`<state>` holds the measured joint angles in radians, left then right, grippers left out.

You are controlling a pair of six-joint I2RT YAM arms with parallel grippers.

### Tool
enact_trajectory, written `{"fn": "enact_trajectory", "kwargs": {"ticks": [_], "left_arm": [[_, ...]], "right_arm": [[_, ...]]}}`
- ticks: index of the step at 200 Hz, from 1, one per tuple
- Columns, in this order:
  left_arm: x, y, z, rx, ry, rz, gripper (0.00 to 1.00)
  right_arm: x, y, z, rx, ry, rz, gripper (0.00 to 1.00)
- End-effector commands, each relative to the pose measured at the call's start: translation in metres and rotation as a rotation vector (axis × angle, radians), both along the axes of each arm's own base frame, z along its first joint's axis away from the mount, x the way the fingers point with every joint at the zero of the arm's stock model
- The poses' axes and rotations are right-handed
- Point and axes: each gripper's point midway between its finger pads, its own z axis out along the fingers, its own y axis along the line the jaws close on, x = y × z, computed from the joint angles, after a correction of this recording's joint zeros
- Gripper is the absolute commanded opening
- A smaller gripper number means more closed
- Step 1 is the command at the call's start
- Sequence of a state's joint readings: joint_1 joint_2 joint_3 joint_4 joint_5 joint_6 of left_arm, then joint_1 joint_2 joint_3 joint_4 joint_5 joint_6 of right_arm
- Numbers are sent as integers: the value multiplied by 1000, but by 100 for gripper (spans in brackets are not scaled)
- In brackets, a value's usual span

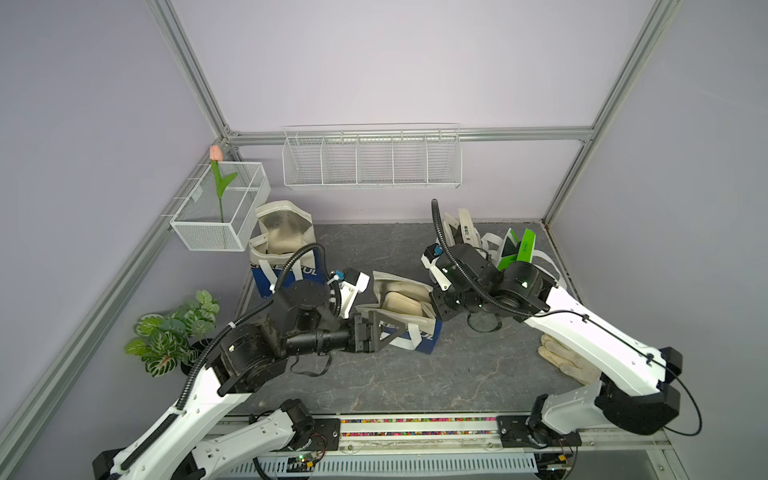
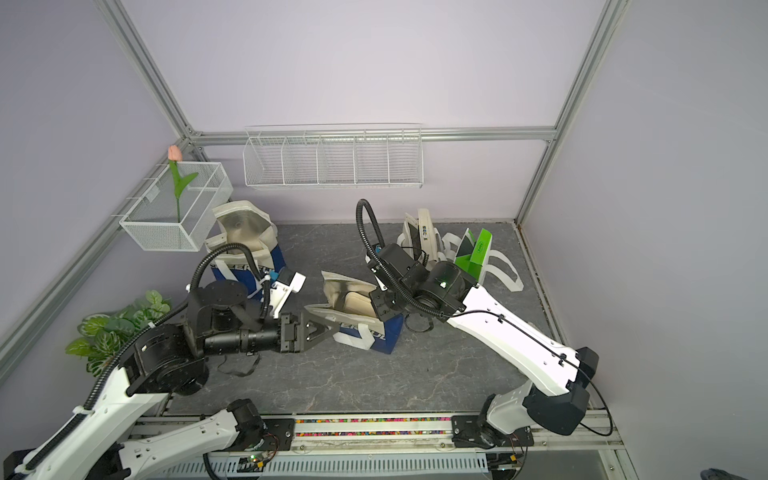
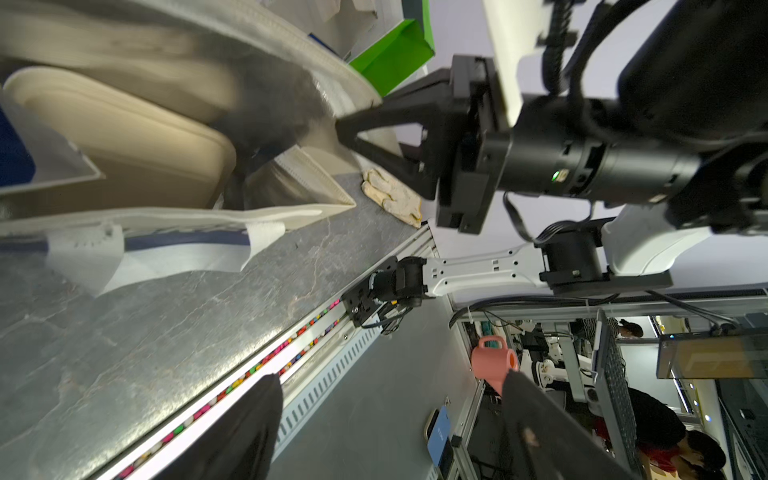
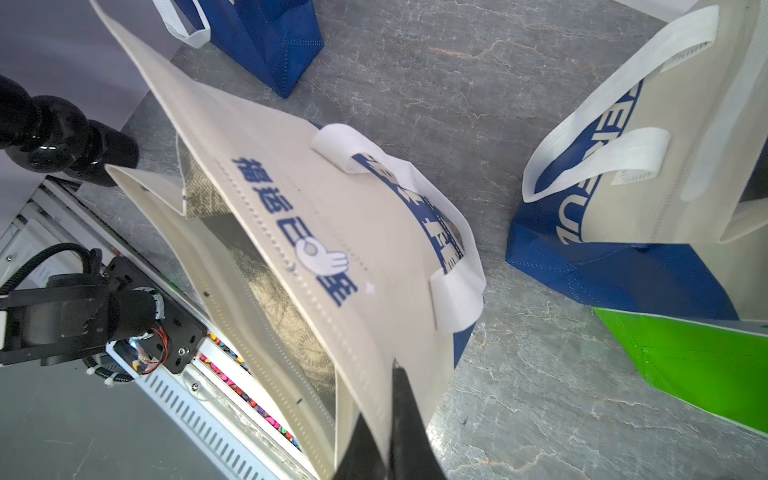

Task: Open the takeout bag
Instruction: Pick up the takeout bag at the center of the board.

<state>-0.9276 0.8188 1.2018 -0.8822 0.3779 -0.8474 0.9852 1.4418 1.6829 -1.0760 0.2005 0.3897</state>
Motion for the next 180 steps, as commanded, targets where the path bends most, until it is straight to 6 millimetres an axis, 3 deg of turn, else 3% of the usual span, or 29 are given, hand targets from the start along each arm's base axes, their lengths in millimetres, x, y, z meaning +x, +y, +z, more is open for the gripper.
{"fn": "enact_trajectory", "kwargs": {"ticks": [1, 38, 88, 141, 180], "left_arm": [[4, -1, -39, 85, 108, 51, 86], [21, -28, -51, 16, 213, 109, 86], [39, -30, -51, 10, 234, 215, 88], [36, -18, -85, 105, 294, 259, 77], [40, -15, -101, 153, 303, 288, 76]], "right_arm": [[-5, 3, 9, 75, 8, -2, 7], [-12, 1, 8, 85, 9, 2, 7], [-28, 3, 9, 73, 4, 50, 7], [-31, 2, 11, 65, -14, 51, 7], [-36, 5, 15, 76, -31, 65, 7]]}}
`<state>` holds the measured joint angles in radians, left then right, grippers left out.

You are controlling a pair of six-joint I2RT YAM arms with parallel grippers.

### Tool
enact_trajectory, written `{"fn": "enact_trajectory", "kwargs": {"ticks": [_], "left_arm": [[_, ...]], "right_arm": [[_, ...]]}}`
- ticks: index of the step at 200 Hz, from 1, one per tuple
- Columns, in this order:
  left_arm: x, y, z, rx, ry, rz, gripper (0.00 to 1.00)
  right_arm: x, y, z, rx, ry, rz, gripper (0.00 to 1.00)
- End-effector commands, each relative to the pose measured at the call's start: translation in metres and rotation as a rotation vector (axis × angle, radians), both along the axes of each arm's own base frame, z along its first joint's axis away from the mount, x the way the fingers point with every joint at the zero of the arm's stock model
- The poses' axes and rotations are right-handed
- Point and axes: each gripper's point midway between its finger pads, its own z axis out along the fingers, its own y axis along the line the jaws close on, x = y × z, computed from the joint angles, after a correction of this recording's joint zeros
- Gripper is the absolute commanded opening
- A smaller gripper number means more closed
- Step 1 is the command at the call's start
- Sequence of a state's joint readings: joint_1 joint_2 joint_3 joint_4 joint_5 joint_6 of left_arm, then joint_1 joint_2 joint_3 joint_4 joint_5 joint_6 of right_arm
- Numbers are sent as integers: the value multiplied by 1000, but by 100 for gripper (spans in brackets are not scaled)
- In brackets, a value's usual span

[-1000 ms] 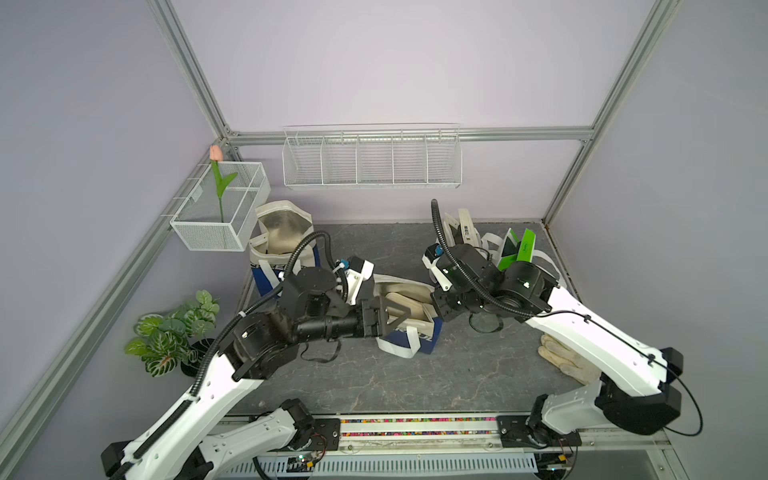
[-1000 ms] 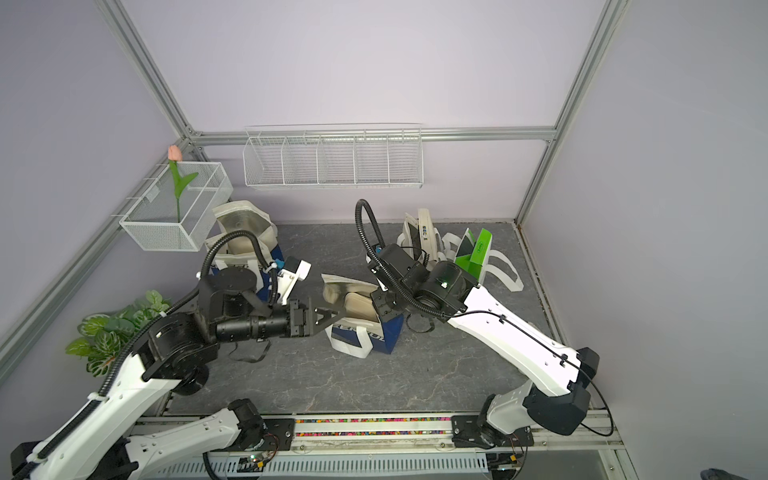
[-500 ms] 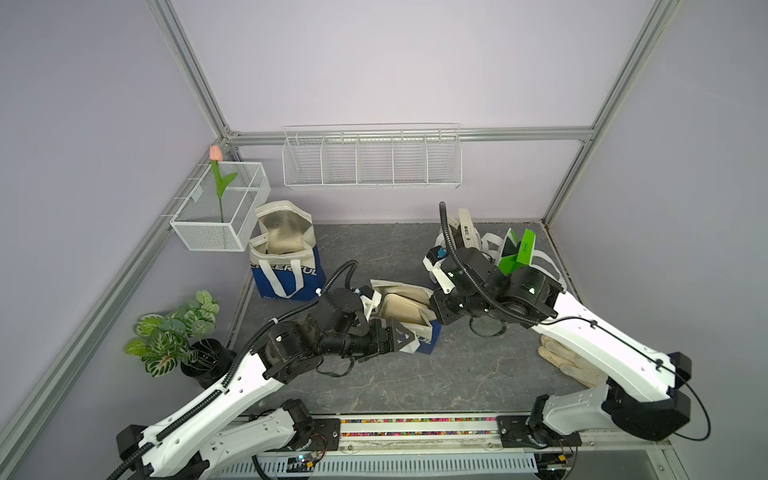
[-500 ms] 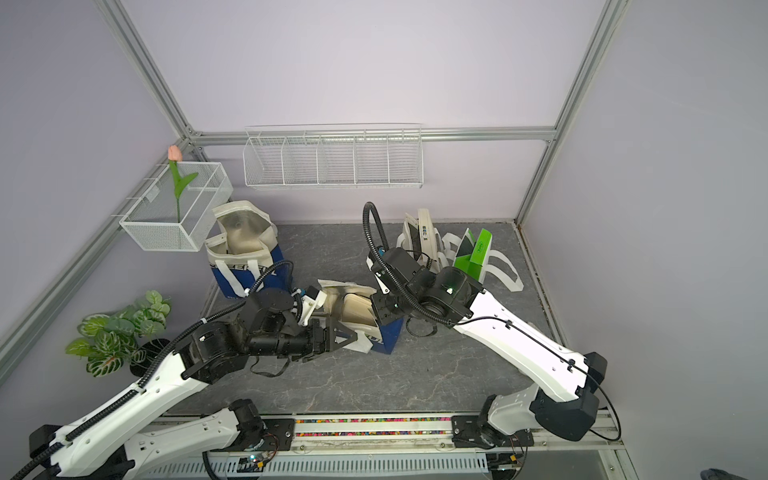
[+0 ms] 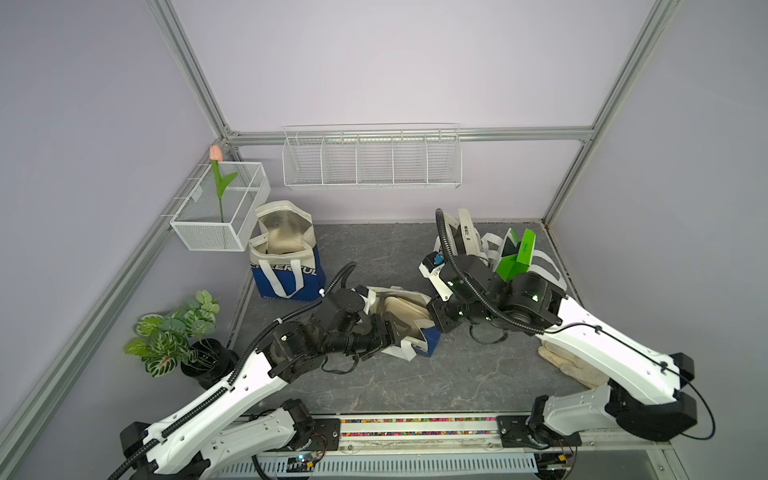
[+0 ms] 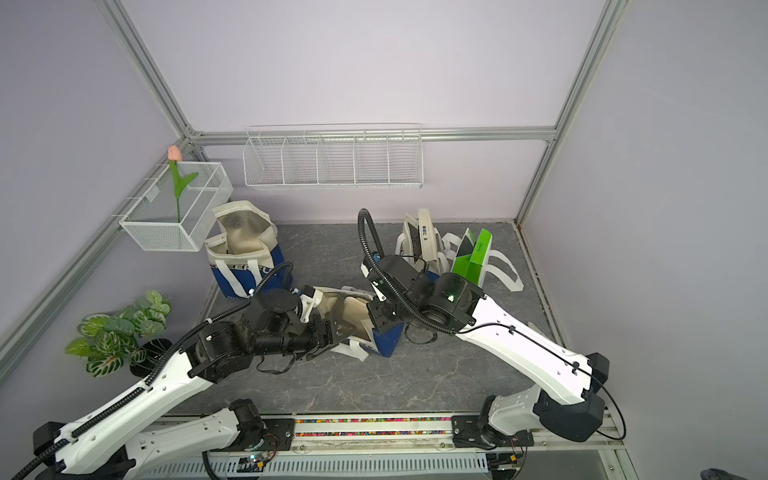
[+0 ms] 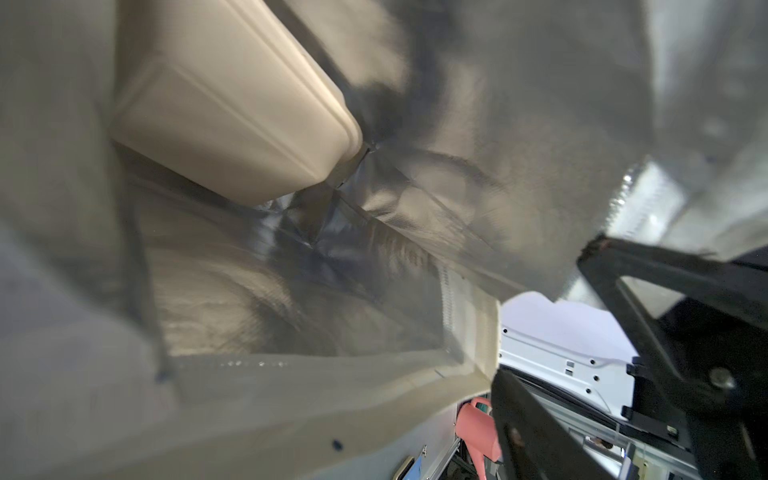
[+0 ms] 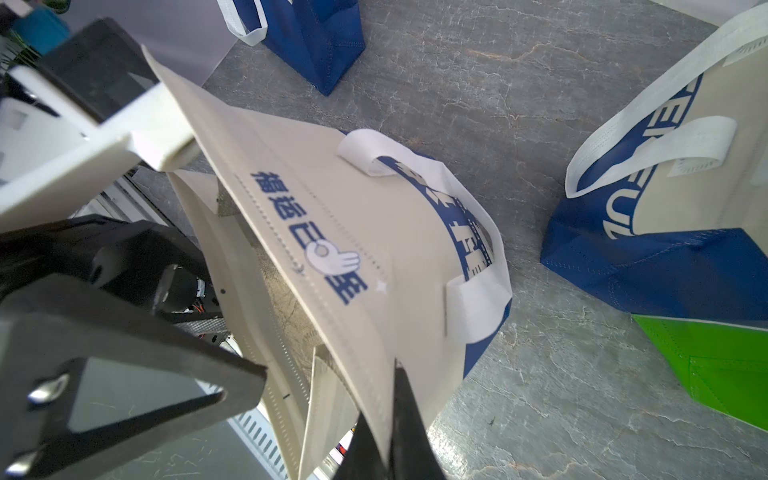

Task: Open the takeout bag
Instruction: Pick up the takeout bag at the center of the board.

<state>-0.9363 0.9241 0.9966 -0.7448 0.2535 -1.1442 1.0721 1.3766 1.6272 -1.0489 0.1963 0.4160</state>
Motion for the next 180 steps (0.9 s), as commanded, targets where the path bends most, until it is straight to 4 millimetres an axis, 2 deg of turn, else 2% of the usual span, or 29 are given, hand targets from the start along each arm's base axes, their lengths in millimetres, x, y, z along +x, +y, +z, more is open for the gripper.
{"fn": "enact_trajectory", "kwargs": {"ticks": [1, 18, 41, 67, 95, 120, 146, 163, 180], "left_arm": [[2, 5, -12, 45, 16, 32, 76], [5, 4, -14, 62, 10, 37, 69], [8, 7, -11, 81, -13, 39, 45], [12, 18, -7, 135, -52, 59, 30], [23, 34, 2, 223, -171, 63, 0], [48, 50, 32, 298, -306, 94, 0], [85, 59, 70, 321, -456, 142, 0], [113, 58, 85, 340, -531, 158, 0], [136, 49, 93, 323, -582, 119, 0]], "right_arm": [[-5, -4, 10, 32, -26, -5, 7], [-6, -6, 11, 22, -34, -8, 7], [-7, -13, 11, 7, -37, -20, 7], [-6, -22, 14, 0, -50, -40, 7], [3, -34, 16, -20, -53, -84, 7], [13, -41, 20, 2, -32, -108, 7], [25, -34, 26, 63, 1, -93, 7], [33, -24, 29, 114, 30, -72, 7], [45, -14, 35, 177, 51, -61, 7]]}}
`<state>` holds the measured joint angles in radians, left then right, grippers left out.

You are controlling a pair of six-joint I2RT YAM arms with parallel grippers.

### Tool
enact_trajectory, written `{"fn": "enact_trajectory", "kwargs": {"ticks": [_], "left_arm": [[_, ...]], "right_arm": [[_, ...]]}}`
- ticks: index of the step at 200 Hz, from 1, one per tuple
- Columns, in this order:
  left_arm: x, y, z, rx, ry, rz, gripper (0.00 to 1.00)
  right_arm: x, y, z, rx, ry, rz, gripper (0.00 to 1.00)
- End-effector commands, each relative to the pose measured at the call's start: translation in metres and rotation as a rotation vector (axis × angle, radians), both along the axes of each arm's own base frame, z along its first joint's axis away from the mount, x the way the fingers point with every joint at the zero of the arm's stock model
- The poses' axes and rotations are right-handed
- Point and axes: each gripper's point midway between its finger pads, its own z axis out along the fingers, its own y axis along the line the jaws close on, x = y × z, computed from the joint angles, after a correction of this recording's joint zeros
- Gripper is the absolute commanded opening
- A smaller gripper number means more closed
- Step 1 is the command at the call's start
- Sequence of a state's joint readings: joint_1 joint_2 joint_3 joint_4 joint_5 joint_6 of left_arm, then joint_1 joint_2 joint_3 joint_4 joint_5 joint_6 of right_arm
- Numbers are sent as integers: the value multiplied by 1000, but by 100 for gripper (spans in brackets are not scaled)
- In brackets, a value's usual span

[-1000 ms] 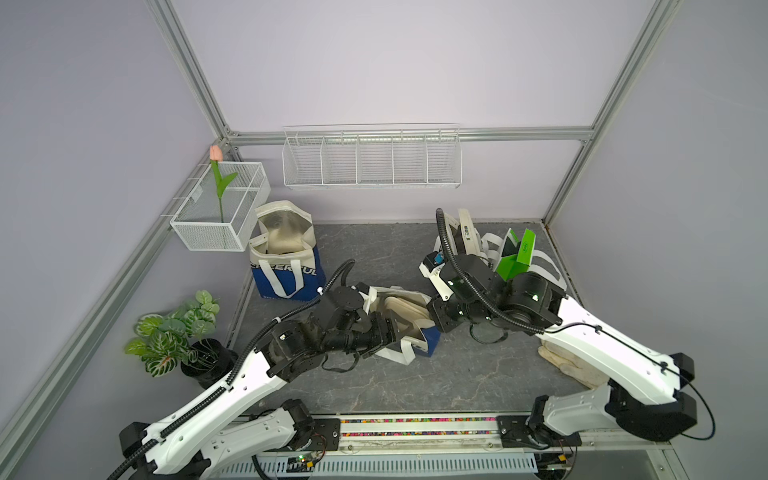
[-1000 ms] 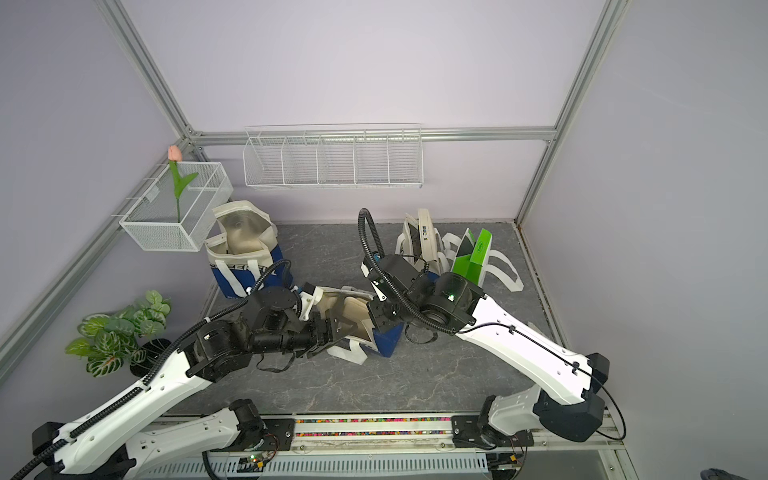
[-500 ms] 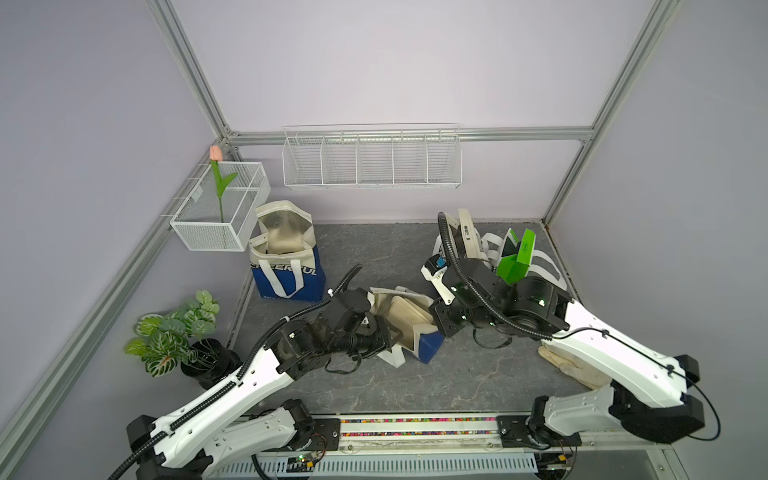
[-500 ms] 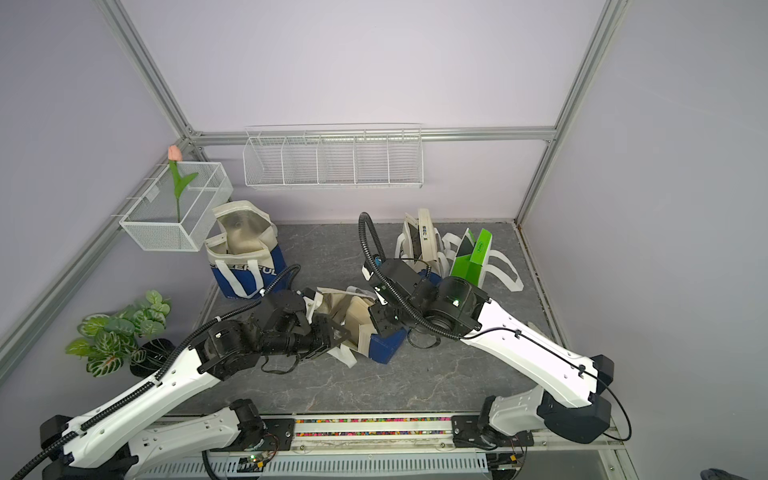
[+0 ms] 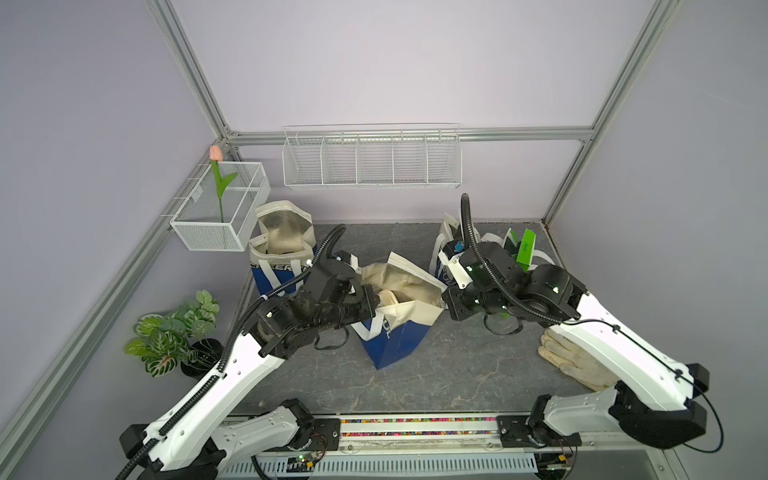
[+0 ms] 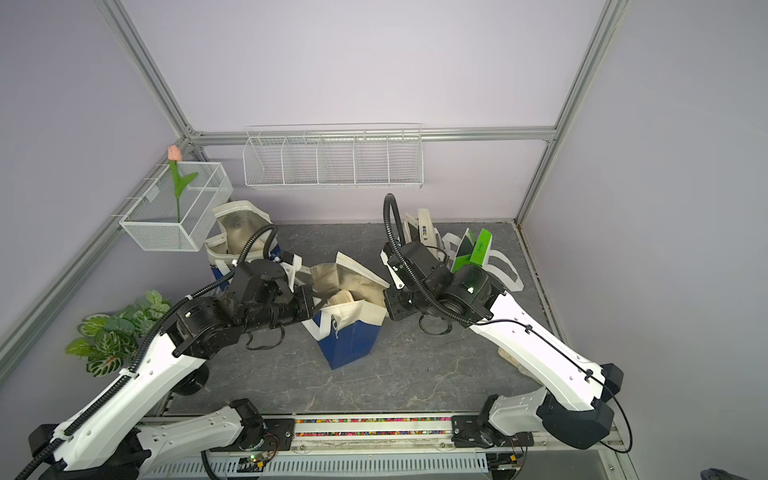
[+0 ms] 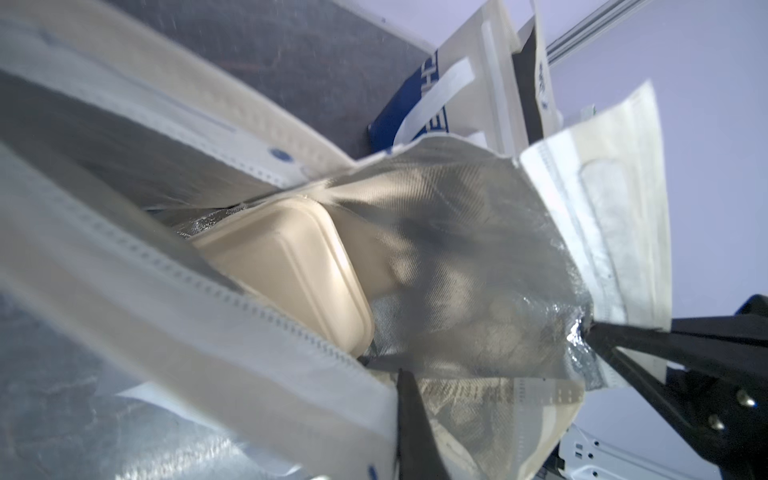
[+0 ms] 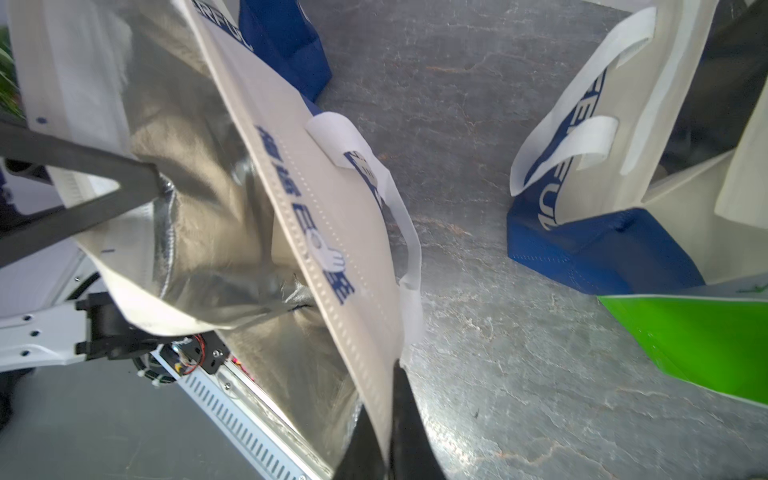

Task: Open the takeout bag
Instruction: Pick up the takeout bag at the center of the board, then place the takeout bag at the center of the board.

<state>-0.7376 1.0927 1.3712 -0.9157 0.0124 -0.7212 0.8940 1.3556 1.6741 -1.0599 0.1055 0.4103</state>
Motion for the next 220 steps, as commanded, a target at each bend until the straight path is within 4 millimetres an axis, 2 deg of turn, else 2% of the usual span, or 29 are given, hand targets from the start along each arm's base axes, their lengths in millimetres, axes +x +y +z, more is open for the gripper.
{"fn": "enact_trajectory", "kwargs": {"ticks": [1, 32, 38, 69, 93, 111, 146, 157, 181, 220], "left_arm": [[43, 4, 19, 84, -160, -13, 0], [73, -14, 21, 127, -171, -142, 0], [80, -16, 19, 144, -171, -157, 0], [111, -17, -6, 238, -133, -180, 0], [129, -18, -24, 264, -79, -208, 0], [143, -10, -33, 284, -40, -191, 0], [151, -14, -41, 249, 5, -212, 0], [150, -17, -41, 238, 10, -226, 0], [147, -22, -41, 214, 13, -250, 0], [141, -21, -44, 214, 13, -261, 0]], "right_arm": [[10, 16, 13, 100, 22, 53, 7], [39, 25, 21, 197, 83, 53, 7], [47, 32, 29, 248, 75, 63, 7], [69, 60, 36, 399, 140, 140, 7], [88, 67, 23, 390, 166, 134, 7], [97, 68, 9, 354, 178, 115, 7], [104, 48, -28, 166, 157, 35, 8], [107, 41, -37, 111, 147, 12, 13], [116, 30, -46, 17, 133, -12, 36], [136, 42, -36, 2, 111, 3, 53]]}}
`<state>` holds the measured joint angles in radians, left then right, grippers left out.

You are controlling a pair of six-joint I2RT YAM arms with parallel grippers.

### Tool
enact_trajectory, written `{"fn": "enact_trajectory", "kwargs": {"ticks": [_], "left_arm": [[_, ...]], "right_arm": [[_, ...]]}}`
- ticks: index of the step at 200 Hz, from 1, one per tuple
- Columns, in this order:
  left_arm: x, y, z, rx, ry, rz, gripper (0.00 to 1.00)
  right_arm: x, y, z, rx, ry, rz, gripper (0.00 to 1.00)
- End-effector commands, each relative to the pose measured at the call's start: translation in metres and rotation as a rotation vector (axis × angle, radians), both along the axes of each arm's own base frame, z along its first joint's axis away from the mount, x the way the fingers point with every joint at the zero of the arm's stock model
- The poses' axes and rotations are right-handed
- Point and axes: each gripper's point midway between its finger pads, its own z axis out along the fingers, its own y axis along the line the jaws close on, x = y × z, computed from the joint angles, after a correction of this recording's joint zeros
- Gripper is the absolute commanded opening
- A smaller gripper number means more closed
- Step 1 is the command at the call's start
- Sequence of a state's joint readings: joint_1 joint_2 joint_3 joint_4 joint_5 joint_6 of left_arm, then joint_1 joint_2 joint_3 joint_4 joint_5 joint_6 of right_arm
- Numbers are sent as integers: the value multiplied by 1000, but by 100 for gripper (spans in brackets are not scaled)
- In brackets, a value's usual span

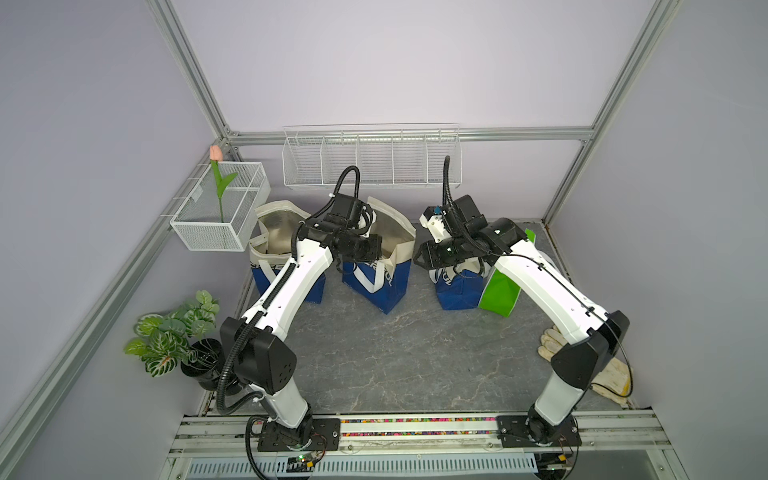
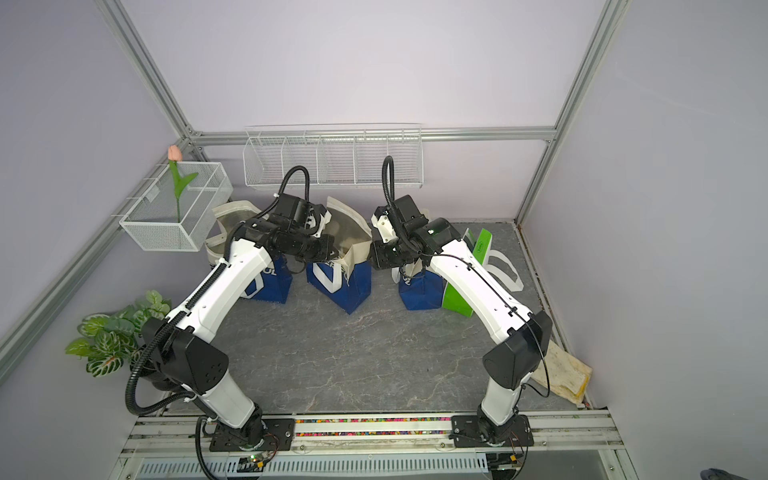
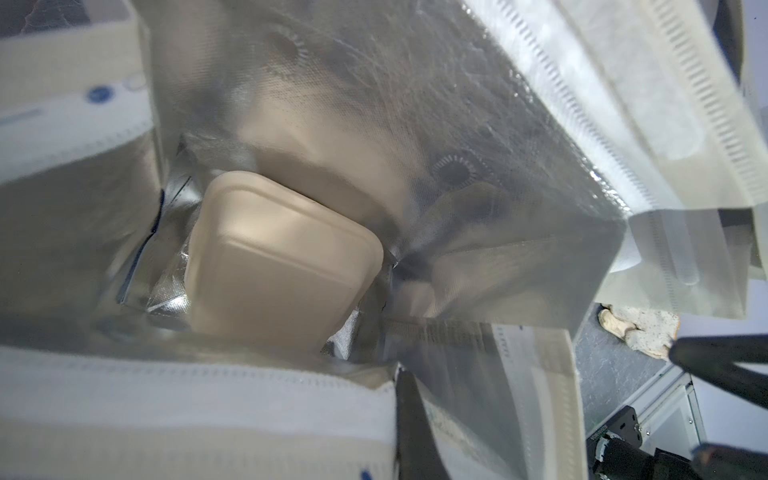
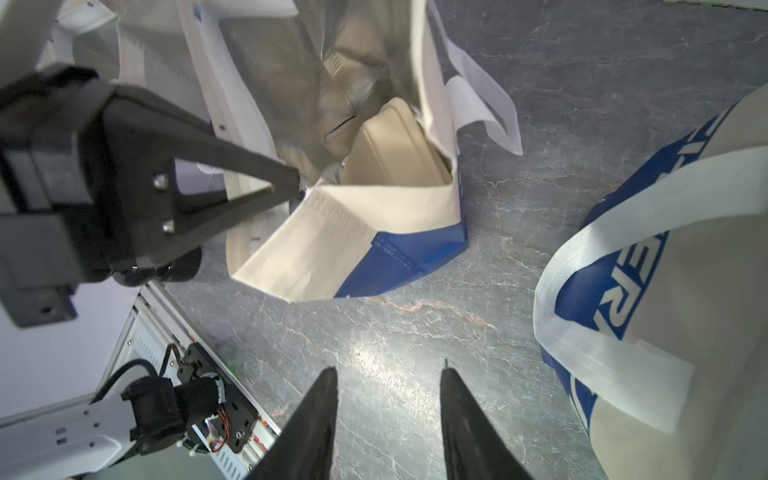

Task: Open the takeout bag
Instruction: Place the takeout bag at the center of the board.

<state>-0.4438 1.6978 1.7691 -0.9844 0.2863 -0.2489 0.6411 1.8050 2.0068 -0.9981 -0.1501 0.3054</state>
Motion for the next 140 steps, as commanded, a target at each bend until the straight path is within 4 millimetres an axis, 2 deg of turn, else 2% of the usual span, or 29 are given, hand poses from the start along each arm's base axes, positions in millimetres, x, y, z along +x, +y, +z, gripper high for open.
{"fn": "enact_trajectory", "kwargs": {"ticks": [1, 14, 22, 60, 73, 95, 121, 140], "left_arm": [[-3, -2, 20, -26, -63, -39, 0], [-5, -1, 20, -28, -67, -41, 0], [-6, -2, 21, -32, -68, -44, 0], [-11, -2, 30, -46, -84, -54, 0], [-12, -1, 33, -49, -89, -51, 0], [-15, -2, 39, -68, -97, -62, 0], [-17, -2, 44, -77, -109, -65, 0], [-21, -2, 45, -80, -110, -69, 0]], "right_arm": [[8, 1, -3, -54, -6, 12, 54], [10, 9, 5, -49, -30, 34, 68], [12, 12, 9, -49, -44, 45, 72], [27, 15, 12, -96, -78, 36, 73], [19, 26, 12, -125, -91, 93, 76], [10, 34, 15, -274, -200, 118, 81], [29, 14, 12, -385, -226, -33, 82], [40, 6, 11, -415, -237, -88, 82]]}}
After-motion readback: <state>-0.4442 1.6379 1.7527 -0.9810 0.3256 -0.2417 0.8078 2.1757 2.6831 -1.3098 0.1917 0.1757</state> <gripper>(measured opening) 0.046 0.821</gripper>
